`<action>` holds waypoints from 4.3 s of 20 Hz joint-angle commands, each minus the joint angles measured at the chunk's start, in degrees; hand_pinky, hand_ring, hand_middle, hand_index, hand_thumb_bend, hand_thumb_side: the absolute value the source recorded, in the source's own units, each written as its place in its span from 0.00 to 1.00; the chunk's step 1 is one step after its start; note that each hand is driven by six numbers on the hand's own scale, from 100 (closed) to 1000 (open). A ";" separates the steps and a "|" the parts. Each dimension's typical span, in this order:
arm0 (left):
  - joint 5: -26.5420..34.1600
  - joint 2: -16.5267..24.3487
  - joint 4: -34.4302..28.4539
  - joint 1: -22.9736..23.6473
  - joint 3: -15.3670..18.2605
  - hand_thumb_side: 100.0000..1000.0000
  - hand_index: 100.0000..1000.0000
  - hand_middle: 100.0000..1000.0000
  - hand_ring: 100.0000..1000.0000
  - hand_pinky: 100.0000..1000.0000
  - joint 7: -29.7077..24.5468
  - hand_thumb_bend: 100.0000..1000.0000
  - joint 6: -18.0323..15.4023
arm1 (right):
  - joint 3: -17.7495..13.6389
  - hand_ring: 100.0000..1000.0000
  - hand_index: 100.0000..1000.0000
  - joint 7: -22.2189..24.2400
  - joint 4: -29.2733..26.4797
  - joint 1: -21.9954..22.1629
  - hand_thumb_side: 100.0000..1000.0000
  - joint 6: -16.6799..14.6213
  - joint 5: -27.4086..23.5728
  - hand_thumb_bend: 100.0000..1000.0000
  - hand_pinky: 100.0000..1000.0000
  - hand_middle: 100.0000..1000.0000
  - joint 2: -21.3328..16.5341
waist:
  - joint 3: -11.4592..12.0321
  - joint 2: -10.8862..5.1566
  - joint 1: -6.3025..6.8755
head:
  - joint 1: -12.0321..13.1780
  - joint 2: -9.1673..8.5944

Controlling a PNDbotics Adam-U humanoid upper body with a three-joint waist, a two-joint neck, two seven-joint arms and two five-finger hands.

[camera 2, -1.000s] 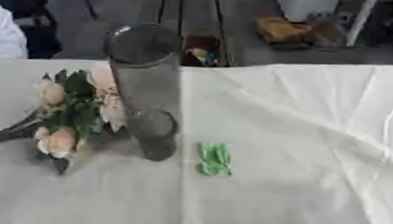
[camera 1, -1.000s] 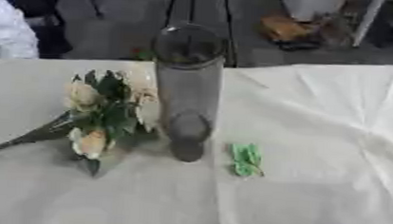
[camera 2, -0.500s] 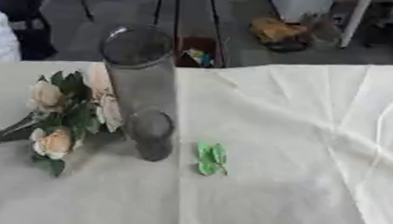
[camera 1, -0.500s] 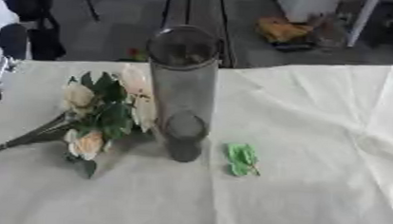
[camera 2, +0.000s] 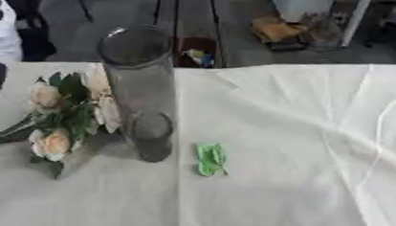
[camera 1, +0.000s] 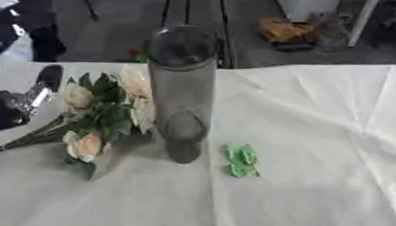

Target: Arrange flowers into the vase.

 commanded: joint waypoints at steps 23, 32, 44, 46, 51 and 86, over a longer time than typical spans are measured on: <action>-0.02 9.38 1.02 2.31 3.55 0.79 1.00 1.00 1.00 0.96 -18.85 0.41 10.31 | 0.26 0.26 0.46 1.02 -0.91 0.10 0.92 0.26 -0.74 0.00 0.11 0.19 -1.66 | 0.15 -1.26 -0.13 | 1.18 -1.31; -4.94 11.85 6.82 0.78 1.43 0.73 1.00 1.00 1.00 0.90 -22.98 0.45 8.44 | 0.55 0.26 0.46 1.44 -0.91 0.17 0.92 0.29 -0.91 0.00 0.11 0.19 -1.70 | -0.01 -1.09 -0.20 | 1.56 -1.67; -8.52 11.54 12.50 -2.02 -1.86 0.69 1.00 1.00 1.00 0.86 -22.94 0.46 5.60 | 0.79 0.26 0.46 1.94 -0.91 0.09 0.92 0.34 -1.02 0.00 0.11 0.19 -1.54 | -0.34 -0.57 -0.29 | 2.04 -2.21; -8.76 11.32 13.13 -2.55 -2.55 0.69 1.00 1.00 1.00 0.85 -22.64 0.47 5.22 | 0.83 0.26 0.46 2.02 -0.91 0.07 0.92 0.34 -1.04 0.00 0.11 0.19 -1.52 | -0.47 -0.53 -0.28 | 2.14 -2.29; -9.81 10.69 14.70 -3.91 -4.46 0.66 1.00 0.99 0.98 0.84 -22.93 0.47 4.46 | 0.93 0.26 0.47 2.22 -0.91 0.01 0.92 0.38 -1.15 0.00 0.11 0.19 -1.45 | -0.75 -0.40 -0.26 | 2.44 -2.56; -14.52 5.37 27.82 -11.22 -10.33 0.63 0.99 0.92 0.91 0.76 -26.42 0.44 3.07 | 1.42 0.26 0.47 3.46 -0.91 -0.26 0.92 0.61 -1.60 0.00 0.12 0.18 -0.98 | -2.07 0.73 -0.03 | 3.71 -3.68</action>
